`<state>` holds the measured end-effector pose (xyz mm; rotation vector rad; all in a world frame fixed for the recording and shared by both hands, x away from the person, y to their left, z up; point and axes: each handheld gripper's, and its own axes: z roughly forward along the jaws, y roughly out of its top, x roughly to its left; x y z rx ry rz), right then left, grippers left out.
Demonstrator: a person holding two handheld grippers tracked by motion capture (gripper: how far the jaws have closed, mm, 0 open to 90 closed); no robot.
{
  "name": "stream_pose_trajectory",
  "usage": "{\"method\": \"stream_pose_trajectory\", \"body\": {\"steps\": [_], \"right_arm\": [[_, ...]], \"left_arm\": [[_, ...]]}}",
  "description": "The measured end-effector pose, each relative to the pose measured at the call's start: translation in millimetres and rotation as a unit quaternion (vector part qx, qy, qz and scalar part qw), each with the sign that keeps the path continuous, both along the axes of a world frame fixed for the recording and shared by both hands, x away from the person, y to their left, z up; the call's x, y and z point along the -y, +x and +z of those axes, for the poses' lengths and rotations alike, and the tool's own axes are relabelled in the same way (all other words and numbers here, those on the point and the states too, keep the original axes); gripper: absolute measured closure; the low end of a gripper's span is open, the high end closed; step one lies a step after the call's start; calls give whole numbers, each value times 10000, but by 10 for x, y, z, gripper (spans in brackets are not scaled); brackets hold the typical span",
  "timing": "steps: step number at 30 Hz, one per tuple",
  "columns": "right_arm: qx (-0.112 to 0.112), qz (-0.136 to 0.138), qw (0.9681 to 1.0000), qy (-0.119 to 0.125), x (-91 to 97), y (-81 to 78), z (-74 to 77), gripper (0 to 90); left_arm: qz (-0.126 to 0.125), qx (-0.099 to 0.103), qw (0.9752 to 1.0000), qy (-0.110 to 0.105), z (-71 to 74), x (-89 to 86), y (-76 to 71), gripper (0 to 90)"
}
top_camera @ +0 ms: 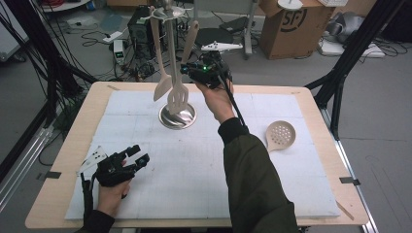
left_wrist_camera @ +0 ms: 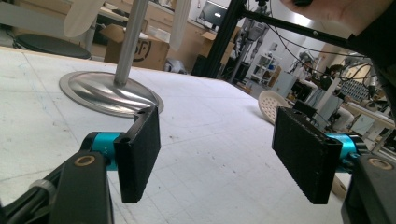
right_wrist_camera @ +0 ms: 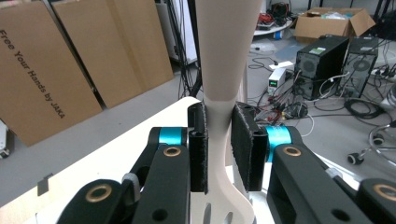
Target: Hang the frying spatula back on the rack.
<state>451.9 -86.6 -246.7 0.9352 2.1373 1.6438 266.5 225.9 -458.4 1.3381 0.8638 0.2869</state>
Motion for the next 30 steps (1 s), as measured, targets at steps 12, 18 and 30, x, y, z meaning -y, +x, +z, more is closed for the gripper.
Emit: {"method": "stream_pose_trajectory", "body": {"steps": [12,18,30], "right_arm": [[-95,182,9997,-141,5,88,61,771],[-145,233,9993,-244,-30,131,137,771],[-175,234,9993,-230,-22,198,116,771]], "left_arm": [[15,-14,10000,-5,-2,6,-1,329],[24,-8,10000,11,-2,-1,0,329],[24,-13,10000,-10,-3,2,1,329]]}}
